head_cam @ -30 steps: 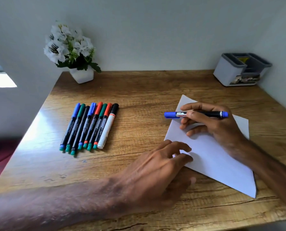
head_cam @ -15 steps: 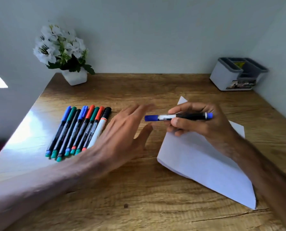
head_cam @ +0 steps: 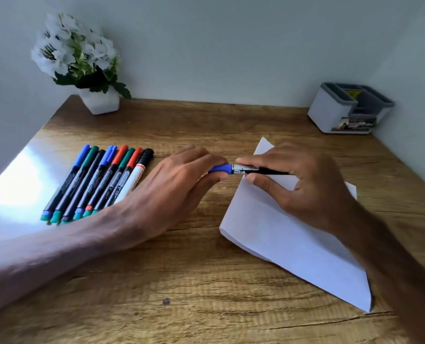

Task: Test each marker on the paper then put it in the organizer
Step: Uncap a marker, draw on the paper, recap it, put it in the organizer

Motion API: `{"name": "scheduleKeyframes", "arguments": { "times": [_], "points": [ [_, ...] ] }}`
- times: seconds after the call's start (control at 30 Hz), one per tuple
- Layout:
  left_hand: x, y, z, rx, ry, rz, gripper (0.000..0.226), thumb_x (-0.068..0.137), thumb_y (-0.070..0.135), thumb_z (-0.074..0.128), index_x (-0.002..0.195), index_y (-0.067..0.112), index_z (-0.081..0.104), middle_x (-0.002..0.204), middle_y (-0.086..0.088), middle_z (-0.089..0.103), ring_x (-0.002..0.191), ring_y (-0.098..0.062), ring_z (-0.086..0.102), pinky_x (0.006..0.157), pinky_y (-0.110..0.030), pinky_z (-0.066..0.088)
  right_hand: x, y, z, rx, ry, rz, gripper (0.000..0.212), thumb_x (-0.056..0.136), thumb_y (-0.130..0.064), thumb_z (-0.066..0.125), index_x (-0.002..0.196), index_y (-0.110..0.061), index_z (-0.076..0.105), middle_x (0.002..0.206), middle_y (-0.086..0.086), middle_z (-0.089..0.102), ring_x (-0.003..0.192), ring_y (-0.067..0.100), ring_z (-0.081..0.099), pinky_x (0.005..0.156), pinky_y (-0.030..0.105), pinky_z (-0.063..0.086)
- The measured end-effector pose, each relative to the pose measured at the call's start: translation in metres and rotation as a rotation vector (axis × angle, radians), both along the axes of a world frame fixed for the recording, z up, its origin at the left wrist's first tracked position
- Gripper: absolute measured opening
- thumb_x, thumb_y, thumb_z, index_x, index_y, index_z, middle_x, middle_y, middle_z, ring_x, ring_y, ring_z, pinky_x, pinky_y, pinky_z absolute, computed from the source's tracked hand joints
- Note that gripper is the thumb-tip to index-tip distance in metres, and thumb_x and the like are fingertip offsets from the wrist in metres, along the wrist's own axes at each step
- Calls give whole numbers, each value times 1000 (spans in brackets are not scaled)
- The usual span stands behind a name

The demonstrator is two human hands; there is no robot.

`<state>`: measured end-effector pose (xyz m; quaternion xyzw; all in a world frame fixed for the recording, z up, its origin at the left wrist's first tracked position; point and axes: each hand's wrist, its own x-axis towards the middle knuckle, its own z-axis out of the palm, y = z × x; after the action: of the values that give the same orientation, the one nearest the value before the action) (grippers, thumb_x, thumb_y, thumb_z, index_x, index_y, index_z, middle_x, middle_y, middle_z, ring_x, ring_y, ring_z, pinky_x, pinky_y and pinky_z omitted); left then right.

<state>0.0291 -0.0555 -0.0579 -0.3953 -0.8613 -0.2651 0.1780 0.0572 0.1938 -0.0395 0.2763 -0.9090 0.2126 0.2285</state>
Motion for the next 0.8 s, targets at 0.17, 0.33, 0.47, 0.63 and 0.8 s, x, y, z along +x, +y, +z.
{"name": "scheduleKeyframes", "arguments": {
  "times": [0.17, 0.33, 0.47, 0.63, 0.8],
  "points": [
    [6, 7, 0, -20, 98, -35, 40, 105, 31, 52, 129, 2, 66, 114, -10, 71, 101, -22, 65, 87, -30, 51, 1, -18, -14, 191, 129, 12, 43, 100, -28, 55, 137, -7, 63, 116, 6, 72, 103, 19, 63, 88, 30, 43],
    [1, 9, 1, -45, 155, -82, 40, 106, 26, 50, 132, -3, 62, 110, -12, 68, 95, -23, 62, 79, -41, 56, 9, -17, -7, 179, 172, -26, 46, 101, -29, 54, 137, -3, 63, 111, 8, 73, 95, 10, 57, 80, 11, 34],
    [-1, 8, -1, -101, 182, -102, 37, 107, 19, 49, 136, -3, 58, 110, -11, 64, 96, -20, 55, 78, -38, 54, 13, -18, -2, 235, 226, -60, 43, 101, -34, 56, 131, -6, 68, 94, 2, 74, 76, 10, 61, 64, 14, 33],
    [1, 8, -1, -130, 199, -104, 39, 108, 20, 43, 135, -3, 58, 108, -11, 63, 93, -19, 53, 79, -37, 52, 13, -17, -5, 282, 245, -52, 43, 100, -34, 59, 132, -7, 68, 78, 1, 70, 56, 14, 56, 47, 23, 34],
    [4, 6, 0, -125, 190, -108, 37, 106, 20, 48, 131, -4, 61, 108, -14, 68, 92, -25, 61, 75, -45, 55, 14, -16, -2, 269, 267, -68, 38, 99, -38, 63, 129, -16, 72, 69, -3, 67, 51, 13, 54, 45, 24, 32]
  ]
}}
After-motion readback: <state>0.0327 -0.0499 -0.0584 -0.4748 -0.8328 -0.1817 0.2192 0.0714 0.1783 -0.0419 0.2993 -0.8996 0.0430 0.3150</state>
